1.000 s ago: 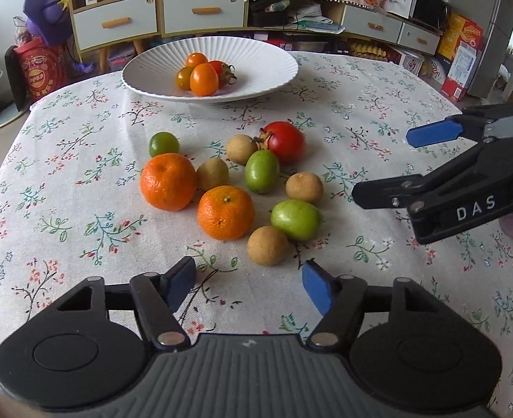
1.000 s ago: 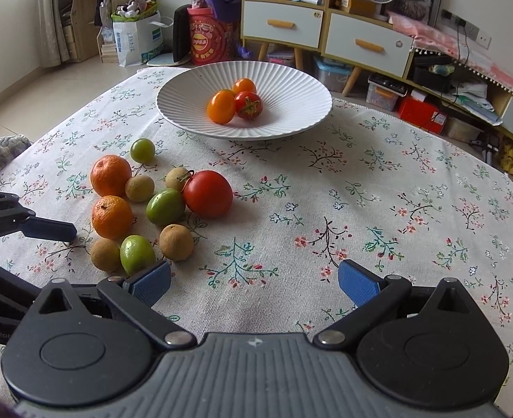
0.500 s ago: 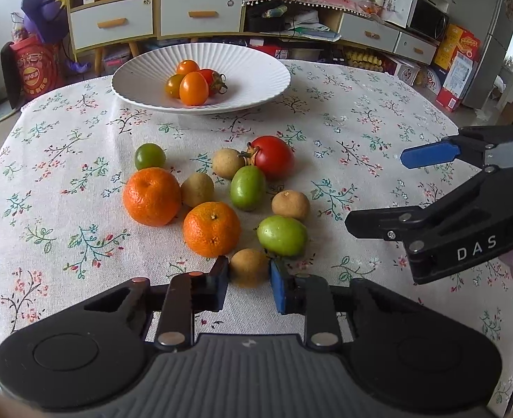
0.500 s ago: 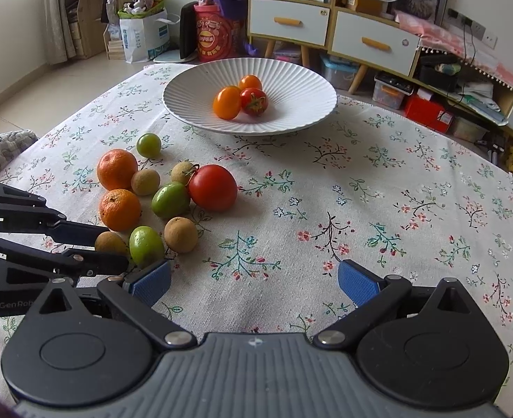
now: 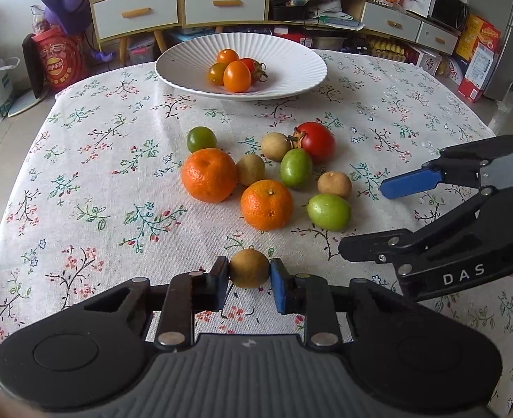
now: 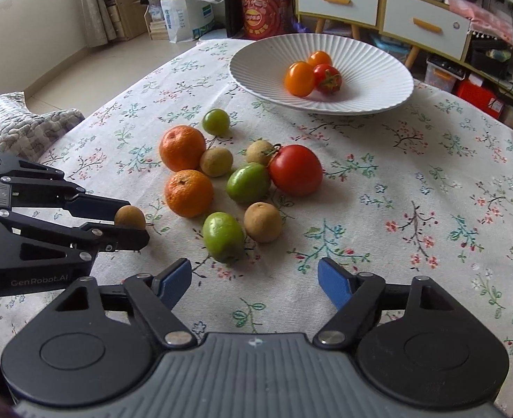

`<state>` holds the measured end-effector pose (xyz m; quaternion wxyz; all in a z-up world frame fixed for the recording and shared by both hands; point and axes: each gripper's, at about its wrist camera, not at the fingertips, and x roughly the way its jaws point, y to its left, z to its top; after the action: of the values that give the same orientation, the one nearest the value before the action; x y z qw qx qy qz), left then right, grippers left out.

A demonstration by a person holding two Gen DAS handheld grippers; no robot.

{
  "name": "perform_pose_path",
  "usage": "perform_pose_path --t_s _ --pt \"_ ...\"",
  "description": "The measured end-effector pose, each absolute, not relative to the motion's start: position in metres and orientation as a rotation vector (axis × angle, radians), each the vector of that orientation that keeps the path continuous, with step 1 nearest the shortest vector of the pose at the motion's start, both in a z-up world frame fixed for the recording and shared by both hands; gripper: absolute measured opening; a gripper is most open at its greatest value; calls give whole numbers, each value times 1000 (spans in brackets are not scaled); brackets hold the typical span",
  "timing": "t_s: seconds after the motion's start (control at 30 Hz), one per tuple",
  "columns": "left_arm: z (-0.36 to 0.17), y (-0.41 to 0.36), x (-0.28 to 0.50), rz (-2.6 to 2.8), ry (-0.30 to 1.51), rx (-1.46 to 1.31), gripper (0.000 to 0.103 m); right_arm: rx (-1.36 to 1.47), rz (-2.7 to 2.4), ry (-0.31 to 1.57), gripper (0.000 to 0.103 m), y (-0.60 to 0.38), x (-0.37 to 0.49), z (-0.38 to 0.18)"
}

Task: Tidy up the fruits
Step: 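Grasp the brown kiwi with the left gripper while the right gripper grasps the green plum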

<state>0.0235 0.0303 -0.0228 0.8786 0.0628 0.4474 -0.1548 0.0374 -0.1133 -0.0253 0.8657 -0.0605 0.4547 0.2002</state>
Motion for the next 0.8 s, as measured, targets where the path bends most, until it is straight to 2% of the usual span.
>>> perform_pose_path --t_s 0.1,0.33,0.47,0.8 --pt "-23 33 22 -321 935 135 19 -113 441 963 55 -106 39 -26" --pt "-23 35 21 -320 937 141 19 -117 471 955 40 -92 42 -26" --pt "-23 37 20 -319 937 142 19 -156 479 948 24 -85 42 -27" --pt "-23 37 19 -318 931 149 19 -178 481 933 24 -84 39 -24"
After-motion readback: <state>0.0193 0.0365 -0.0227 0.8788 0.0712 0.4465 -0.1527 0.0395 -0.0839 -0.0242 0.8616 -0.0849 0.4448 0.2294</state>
